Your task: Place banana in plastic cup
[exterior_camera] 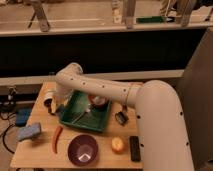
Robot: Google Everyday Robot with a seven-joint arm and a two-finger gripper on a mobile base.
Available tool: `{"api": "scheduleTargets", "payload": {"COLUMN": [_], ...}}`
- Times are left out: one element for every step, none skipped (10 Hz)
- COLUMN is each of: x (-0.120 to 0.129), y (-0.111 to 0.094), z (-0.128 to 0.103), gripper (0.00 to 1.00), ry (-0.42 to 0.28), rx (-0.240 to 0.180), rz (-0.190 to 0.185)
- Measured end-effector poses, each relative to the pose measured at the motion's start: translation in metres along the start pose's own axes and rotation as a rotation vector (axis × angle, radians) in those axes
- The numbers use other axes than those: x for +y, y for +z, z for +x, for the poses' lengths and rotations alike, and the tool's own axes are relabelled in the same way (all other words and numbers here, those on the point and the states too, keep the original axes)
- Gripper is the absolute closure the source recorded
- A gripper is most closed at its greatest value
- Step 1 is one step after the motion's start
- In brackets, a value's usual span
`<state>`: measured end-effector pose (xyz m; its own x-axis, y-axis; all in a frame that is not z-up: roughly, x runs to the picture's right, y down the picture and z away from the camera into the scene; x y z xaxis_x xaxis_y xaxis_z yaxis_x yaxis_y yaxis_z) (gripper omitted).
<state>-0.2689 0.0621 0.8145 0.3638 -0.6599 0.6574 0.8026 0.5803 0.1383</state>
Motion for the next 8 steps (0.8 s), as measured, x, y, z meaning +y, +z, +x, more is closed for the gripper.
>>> {"api": "scheduleTargets", "payload": {"x": [0.001,0.002,0.001,0.001,0.000,-0.002,-0.002,-0.004], "y": [0.003,0.005,0.007,0.008,0.009,0.009,0.009,0.008], "z": [0.001,0.002,0.004,0.006,0.007,0.008,0.010,0.012], "gripper": [0.33,0.25,0.20,0.20,0.20,0.20,0.20,0.20], "ry": [0.004,0.009,0.017,0.023,0.028,0.034,0.041,0.054], "rx": [0.010,0.021,0.033,0.040,0.045,0.051,0.054,0.056], "rz": [-0.009,-0.017,-0.026,-0.031,-0.037,-0.041,-0.046,-0.047]}}
